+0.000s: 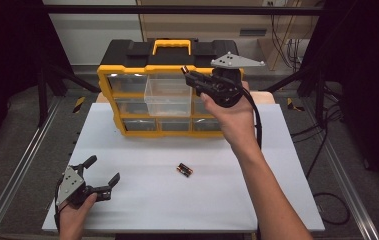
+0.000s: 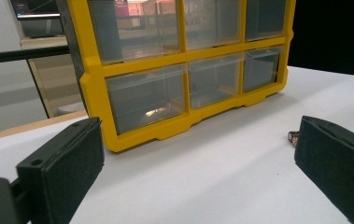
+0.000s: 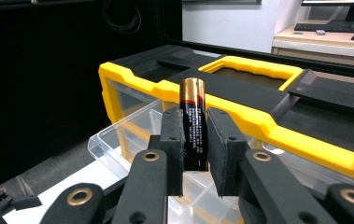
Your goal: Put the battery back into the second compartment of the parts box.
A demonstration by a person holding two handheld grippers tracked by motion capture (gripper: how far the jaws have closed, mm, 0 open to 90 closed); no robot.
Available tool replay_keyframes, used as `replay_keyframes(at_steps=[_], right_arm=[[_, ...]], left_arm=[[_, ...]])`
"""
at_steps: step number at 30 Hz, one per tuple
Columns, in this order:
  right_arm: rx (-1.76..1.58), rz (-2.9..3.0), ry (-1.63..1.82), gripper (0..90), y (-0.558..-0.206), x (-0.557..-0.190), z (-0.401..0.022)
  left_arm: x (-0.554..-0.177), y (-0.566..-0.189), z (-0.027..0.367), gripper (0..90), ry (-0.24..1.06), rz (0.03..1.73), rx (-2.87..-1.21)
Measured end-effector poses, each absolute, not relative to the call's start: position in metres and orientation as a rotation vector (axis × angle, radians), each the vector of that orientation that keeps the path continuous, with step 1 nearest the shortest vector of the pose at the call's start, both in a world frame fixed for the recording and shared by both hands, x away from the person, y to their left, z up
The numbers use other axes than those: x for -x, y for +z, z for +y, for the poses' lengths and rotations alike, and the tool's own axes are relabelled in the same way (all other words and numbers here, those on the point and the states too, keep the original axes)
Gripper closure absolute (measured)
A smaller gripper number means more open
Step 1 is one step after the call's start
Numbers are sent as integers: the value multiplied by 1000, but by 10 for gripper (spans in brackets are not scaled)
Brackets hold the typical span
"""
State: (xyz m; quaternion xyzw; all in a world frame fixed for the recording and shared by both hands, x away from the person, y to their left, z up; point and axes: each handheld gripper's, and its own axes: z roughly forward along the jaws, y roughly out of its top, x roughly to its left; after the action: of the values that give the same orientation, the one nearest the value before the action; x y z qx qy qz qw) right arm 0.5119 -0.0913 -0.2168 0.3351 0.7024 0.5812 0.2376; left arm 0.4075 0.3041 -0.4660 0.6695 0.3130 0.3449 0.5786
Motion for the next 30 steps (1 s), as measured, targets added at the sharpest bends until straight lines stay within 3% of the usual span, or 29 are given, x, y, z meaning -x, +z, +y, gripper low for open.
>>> replay_keyframes(at_steps=[11,24,30], right_arm=[[-918,1970,1522,768,-217,-522,-73],[-880,1951,1508,252,-224,-499,-78],[-894,1953,1489,143,-240,-489,-84]], left_arm=[[-407,-466,306,12,811,735,-1560],[-408,-466,306,12,811,736,-1557],[-407,-465,306,11,814,737,-1555]])
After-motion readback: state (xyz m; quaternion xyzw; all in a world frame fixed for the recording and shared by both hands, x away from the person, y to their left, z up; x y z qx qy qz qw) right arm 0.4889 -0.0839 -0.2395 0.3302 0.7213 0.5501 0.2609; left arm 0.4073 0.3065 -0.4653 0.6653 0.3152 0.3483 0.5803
